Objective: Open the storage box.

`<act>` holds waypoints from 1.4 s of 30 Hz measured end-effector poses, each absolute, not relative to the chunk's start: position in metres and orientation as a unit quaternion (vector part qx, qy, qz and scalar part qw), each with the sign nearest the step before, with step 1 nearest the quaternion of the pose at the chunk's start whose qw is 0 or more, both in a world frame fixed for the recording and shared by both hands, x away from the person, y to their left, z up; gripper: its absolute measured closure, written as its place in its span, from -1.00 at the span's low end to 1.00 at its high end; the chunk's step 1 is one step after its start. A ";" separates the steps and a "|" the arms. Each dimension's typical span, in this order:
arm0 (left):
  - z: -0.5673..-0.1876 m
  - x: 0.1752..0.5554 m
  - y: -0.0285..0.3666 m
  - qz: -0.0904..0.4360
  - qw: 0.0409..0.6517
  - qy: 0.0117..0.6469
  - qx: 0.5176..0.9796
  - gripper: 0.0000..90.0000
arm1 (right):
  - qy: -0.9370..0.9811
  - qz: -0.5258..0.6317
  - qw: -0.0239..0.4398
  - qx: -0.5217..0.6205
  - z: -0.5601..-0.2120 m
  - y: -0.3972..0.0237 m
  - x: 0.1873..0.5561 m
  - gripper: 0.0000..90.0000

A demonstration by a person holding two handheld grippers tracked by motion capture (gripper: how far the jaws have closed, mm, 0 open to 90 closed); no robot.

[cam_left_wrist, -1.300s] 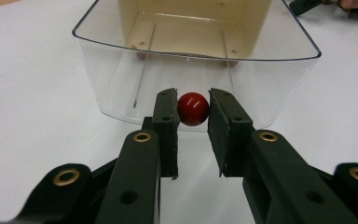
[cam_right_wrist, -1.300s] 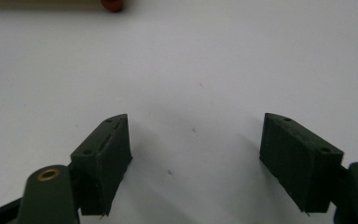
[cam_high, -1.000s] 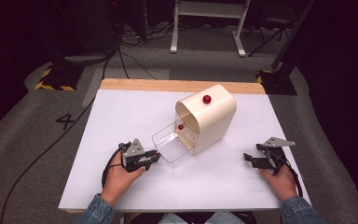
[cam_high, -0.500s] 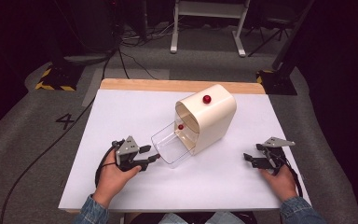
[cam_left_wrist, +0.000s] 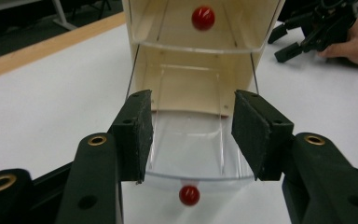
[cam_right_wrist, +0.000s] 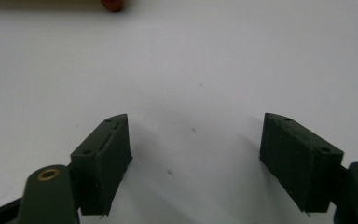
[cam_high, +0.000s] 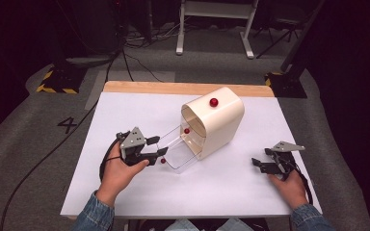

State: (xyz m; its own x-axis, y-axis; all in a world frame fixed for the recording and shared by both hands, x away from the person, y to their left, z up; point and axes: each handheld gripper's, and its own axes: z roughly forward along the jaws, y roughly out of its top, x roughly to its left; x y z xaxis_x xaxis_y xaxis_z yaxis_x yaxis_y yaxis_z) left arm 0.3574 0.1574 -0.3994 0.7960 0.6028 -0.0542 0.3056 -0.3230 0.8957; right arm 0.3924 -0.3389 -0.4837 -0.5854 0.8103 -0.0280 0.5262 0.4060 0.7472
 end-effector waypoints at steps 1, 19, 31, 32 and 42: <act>-0.397 0.359 0.155 0.150 0.510 0.279 0.800 0.06 | 0.815 0.359 0.198 0.410 -0.484 -0.339 0.392 -0.45; -0.396 0.389 0.117 0.140 0.541 0.247 0.792 0.01 | 0.815 0.358 0.199 0.410 -0.484 -0.339 0.392 -0.45; -0.404 0.402 0.105 0.132 0.559 0.246 0.781 0.23 | 0.815 0.358 0.201 0.409 -0.484 -0.339 0.392 -0.45; -0.405 0.402 0.104 0.132 0.557 0.247 0.782 0.38 | 0.815 0.358 0.201 0.409 -0.484 -0.338 0.392 -0.45; -0.406 0.403 0.101 0.141 0.548 0.243 0.788 0.64 | 0.815 0.357 0.202 0.410 -0.484 -0.338 0.392 -0.46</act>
State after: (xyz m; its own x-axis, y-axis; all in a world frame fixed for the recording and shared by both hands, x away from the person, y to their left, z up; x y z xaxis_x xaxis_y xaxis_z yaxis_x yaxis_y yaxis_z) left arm 0.4031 0.1009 -0.4056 0.8421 0.5376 -0.0436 0.2276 -0.2808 0.9324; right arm 0.3918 -0.3383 -0.4837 -0.5829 0.8117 -0.0367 0.5229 0.4093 0.7477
